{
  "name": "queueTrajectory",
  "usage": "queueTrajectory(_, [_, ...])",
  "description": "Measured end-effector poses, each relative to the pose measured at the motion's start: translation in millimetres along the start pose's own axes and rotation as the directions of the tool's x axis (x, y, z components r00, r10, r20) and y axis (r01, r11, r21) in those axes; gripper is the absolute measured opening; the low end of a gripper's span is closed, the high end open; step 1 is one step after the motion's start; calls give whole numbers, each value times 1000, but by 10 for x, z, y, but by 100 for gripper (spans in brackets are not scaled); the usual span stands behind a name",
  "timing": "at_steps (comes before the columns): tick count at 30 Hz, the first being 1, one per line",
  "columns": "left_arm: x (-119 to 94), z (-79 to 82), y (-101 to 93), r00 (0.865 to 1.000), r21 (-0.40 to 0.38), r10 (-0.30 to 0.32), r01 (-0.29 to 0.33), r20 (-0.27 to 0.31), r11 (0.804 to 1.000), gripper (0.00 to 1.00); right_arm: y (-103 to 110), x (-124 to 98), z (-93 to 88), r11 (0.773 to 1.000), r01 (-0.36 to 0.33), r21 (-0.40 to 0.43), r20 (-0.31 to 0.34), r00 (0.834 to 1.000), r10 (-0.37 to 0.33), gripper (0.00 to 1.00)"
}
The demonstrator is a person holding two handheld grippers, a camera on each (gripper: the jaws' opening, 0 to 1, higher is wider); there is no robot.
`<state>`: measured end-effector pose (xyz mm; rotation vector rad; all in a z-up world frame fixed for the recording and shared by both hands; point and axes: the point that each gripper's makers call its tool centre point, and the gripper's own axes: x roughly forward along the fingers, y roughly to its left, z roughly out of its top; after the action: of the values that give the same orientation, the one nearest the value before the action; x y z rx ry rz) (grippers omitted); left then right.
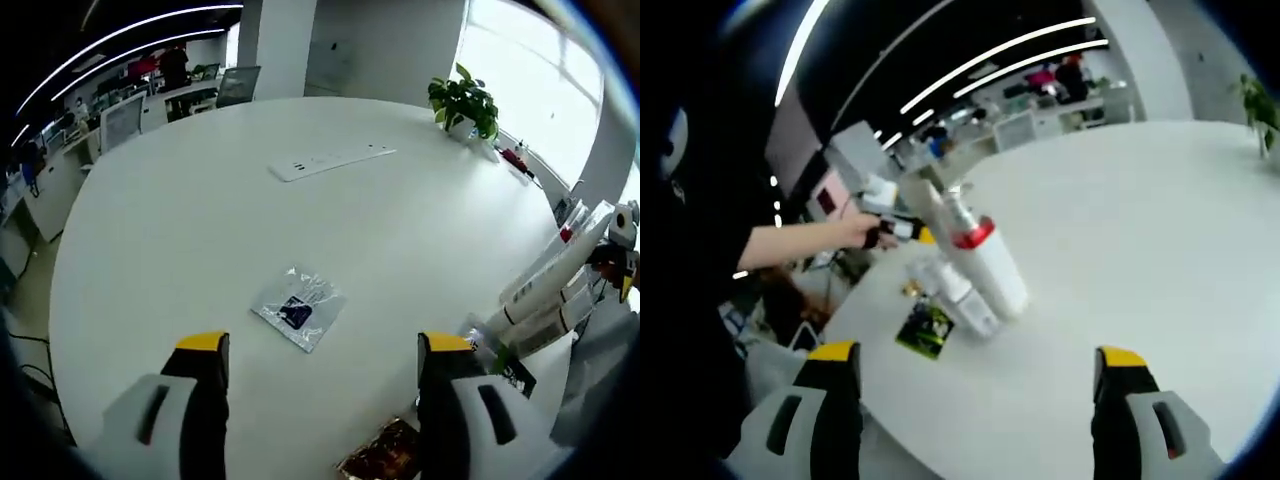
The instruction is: Arrange the skincare products in the storage area until every visible bottle or jar stands upright without overlapping.
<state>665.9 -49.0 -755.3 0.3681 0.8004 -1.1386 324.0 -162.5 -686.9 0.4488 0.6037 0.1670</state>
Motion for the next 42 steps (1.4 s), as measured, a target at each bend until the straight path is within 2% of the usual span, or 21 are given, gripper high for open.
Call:
queueTrajectory(4, [92,58,43,1000,38,-8,8,18,999,67,-33,8,-34,1000,5,13,-8,1000,-5,99])
queueTrajectory(8, [167,109,87,1000,65,-10,8,25,998,66,-49,37,-50,1000,4,15,-17,1000,-4,99])
queueTrajectory(14, [284,85,162,1000,165,-7,12,-29,986,65,-60,86,-72,1000,-1,20,-24,1000,2,99])
queueTrajectory(21, [374,102,151,999,202,-21,30,-46,979,61,-103,95,-88,1000,1,29,-27,1000,0,99])
queueTrajectory(27, [436,85,195,998,210,-2,16,-66,977,55,-121,97,-84,999,4,32,-28,1000,-3,99])
queueTrajectory(30, [450,44,180,996,242,-1,23,-88,970,55,-126,92,-84,1000,6,30,-28,1000,-5,99])
queueTrajectory(34, [422,70,177,996,272,-4,28,-89,962,54,-134,83,-94,999,9,36,-26,1000,-8,99])
queueTrajectory(36, [418,65,132,995,287,-29,56,-96,956,51,-132,83,-106,999,9,38,-28,1000,-8,99])
queueTrajectory(38, [409,65,122,995,298,-31,58,-94,953,49,-126,85,-117,999,8,38,-31,1000,-7,99])
queueTrajectory(42, [407,64,147,995,270,-29,53,-91,961,45,-118,105,-118,999,5,38,-32,999,-4,99])
